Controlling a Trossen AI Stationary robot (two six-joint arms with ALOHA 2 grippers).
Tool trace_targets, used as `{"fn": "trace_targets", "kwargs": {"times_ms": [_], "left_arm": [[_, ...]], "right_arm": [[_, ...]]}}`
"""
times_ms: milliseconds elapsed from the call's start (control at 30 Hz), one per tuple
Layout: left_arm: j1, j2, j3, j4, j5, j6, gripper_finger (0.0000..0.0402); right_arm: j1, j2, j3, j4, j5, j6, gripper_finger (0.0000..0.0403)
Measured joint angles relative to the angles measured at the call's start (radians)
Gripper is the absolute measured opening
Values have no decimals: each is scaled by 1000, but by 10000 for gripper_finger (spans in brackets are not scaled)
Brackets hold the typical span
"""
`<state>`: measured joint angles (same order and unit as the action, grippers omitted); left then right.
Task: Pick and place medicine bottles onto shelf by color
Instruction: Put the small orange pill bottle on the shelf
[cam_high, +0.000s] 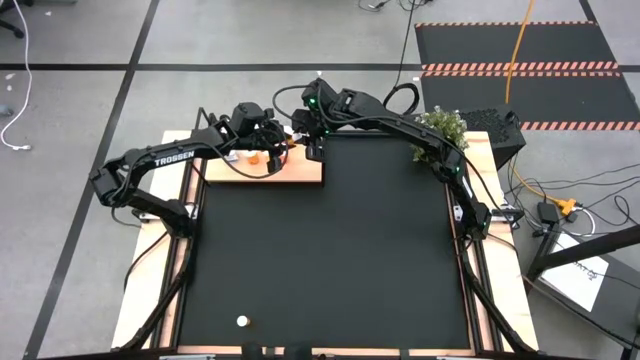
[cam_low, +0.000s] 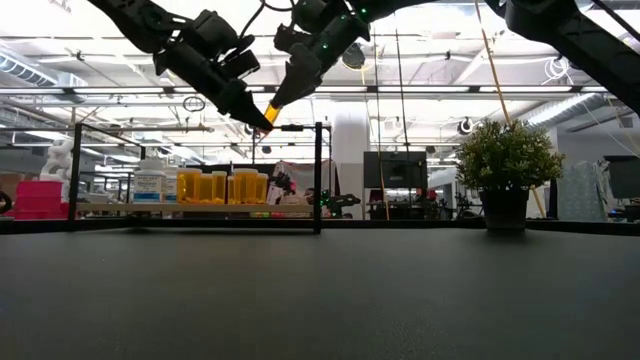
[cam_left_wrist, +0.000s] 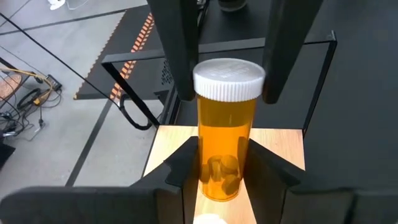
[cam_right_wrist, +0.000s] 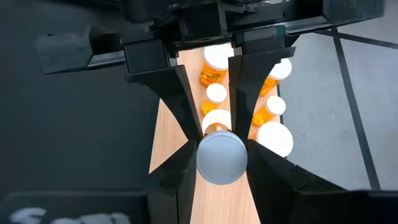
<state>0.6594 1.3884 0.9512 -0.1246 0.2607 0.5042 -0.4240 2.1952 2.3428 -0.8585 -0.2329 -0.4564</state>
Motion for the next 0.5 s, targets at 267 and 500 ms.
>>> {"fn": "trace_targets", "kwargs": {"times_ms": [267, 500], "left_arm": [[0, 0, 0, 15, 1, -1, 107], [-13, -7, 0, 28, 0, -1, 104]], "right_arm": [[1, -6, 0, -2, 0, 5, 119], [8, -36, -1, 5, -5, 12, 172]]}}
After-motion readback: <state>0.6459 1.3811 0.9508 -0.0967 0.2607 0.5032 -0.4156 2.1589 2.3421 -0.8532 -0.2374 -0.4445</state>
